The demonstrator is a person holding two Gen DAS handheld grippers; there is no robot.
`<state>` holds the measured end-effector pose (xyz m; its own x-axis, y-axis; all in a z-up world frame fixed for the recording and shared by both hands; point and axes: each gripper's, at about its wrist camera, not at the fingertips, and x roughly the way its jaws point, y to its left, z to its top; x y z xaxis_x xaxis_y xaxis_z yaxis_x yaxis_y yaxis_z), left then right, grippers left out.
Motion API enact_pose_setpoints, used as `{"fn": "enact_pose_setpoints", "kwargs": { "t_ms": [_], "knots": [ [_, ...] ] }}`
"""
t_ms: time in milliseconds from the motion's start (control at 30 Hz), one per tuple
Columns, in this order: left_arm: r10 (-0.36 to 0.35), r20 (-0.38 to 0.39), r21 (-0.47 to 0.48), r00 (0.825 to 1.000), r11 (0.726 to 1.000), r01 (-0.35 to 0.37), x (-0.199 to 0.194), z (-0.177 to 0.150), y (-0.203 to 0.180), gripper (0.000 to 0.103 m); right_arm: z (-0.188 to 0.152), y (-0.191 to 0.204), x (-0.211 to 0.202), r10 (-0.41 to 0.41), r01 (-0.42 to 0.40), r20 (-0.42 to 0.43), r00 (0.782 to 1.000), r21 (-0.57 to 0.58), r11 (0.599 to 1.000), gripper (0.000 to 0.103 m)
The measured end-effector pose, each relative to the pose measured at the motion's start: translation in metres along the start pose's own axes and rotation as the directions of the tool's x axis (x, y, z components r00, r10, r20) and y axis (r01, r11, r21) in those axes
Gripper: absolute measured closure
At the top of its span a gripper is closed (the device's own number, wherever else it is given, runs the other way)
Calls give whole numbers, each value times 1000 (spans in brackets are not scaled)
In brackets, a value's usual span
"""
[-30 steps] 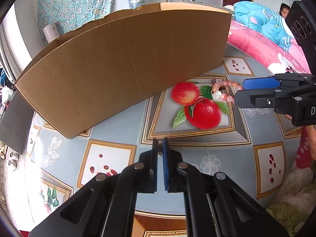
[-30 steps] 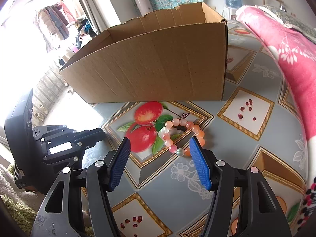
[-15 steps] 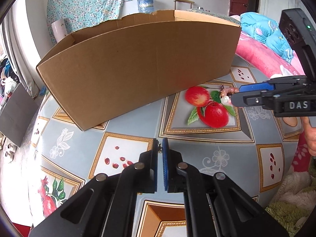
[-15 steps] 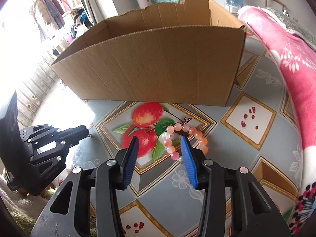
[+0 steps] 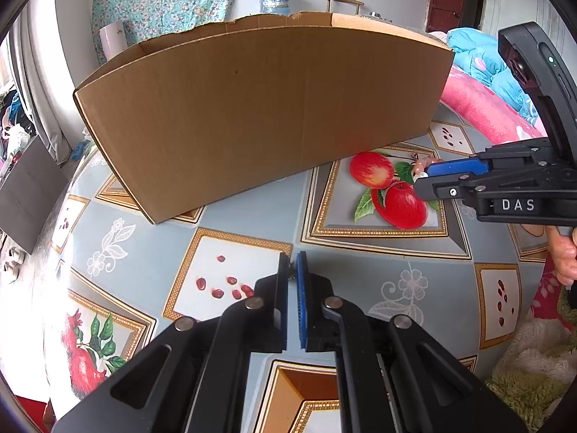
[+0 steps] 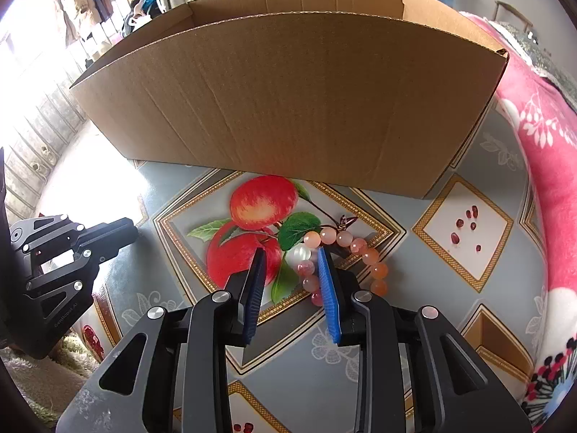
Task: Organize jewelry
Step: 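Close the right tool on the pink bead bracelet and hold it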
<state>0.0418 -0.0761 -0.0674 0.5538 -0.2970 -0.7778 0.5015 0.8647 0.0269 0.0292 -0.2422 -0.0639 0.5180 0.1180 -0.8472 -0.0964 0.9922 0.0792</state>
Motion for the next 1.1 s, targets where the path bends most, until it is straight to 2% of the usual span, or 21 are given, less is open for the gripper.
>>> {"fn": "enact_pose_setpoints", "kwargs": {
  "t_ms": [133, 167, 233, 567, 867, 1100],
  "knots": [
    [-2, -3, -8, 1000, 1000, 2, 1, 1, 0, 99, -1, 5, -4, 8, -9, 13, 1000, 21, 1000, 75],
    [-2, -4, -8, 1000, 1000, 2, 1, 1, 0, 99, -3, 7, -7, 6, -7, 22, 1000, 22, 1000, 72],
    [0, -5, -6, 1000, 1000, 0, 1, 2, 0, 99, -8, 8, -10, -16, 16, 34, 999, 22, 1000, 71],
    [19, -22, -5, 1000, 1000, -19, 5, 6, -4, 99, -22, -3, -18, -6, 4, 55, 998, 35, 999, 70],
    [22, -109, -68, 994, 997, -29, 11, 20, -2, 99, -12, -14, -3, -5, 4, 20, 1000, 32, 999, 70],
    [21, -137, -92, 990, 995, -34, 14, 24, -2, 99, -7, -9, 3, 0, 0, 26, 1000, 5, 1000, 70]
  ]
}}
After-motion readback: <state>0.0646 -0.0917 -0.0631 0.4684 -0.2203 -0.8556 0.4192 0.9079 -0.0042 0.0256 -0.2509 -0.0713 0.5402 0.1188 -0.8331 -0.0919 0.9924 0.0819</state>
